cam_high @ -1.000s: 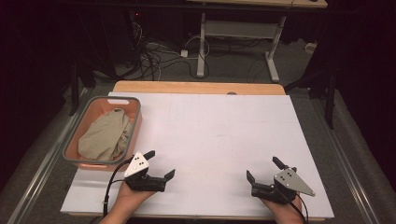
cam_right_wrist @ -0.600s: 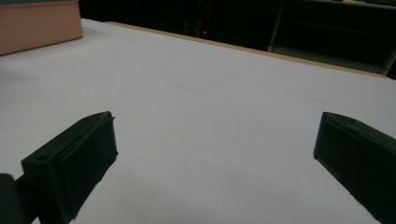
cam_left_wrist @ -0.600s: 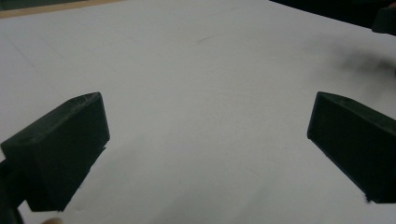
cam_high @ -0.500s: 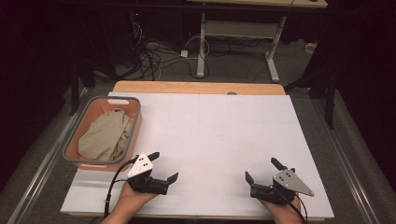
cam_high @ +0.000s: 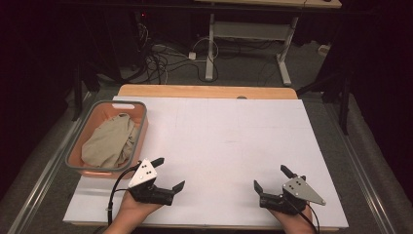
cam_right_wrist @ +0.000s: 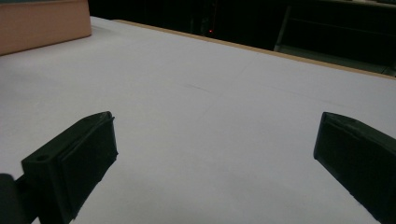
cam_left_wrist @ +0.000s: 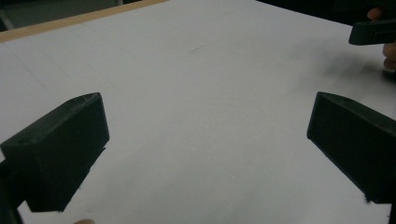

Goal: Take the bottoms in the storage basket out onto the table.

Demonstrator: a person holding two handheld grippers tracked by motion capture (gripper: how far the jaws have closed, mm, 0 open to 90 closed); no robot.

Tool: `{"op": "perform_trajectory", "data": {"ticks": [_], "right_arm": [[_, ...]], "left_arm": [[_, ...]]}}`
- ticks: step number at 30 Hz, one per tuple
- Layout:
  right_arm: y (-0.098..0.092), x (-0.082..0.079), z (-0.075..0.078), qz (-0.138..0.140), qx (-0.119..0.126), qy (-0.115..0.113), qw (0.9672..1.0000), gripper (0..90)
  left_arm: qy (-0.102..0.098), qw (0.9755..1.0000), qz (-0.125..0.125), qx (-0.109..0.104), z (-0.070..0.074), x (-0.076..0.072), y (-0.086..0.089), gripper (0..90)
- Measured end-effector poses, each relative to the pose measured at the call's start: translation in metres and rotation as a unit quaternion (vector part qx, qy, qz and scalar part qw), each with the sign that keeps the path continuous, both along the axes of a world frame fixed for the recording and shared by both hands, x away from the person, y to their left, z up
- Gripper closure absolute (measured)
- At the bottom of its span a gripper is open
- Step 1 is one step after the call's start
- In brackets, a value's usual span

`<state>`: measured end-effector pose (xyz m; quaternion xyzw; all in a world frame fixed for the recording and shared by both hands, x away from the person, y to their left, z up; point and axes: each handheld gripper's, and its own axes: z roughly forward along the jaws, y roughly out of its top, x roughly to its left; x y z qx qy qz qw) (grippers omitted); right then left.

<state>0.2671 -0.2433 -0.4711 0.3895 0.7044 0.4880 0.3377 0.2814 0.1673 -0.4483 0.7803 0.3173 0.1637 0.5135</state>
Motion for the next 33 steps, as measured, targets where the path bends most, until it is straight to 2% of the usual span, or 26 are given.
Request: {"op": "perform_trajectory", "data": {"ticks": [11, 24, 33], "right_arm": [[0.000, -0.001, 0.003, -0.002, 0.002, 0.000, 1.0000, 0.1], [0.001, -0.001, 0.001, 0.002, 0.001, -0.001, 1.0000, 0.2], [0.002, 0.000, 0.000, 0.005, 0.000, 0.001, 1.0000, 0.2]], "left_arm": [[-0.013, 0.9999, 0.007, -0.002, 0.022, -0.006, 0.015, 0.0], [-0.018, 0.9984, 0.051, -0.013, 0.035, -0.001, 0.052, 0.0], [-0.020, 0.9955, 0.090, -0.020, 0.037, 0.005, 0.077, 0.0]]}}
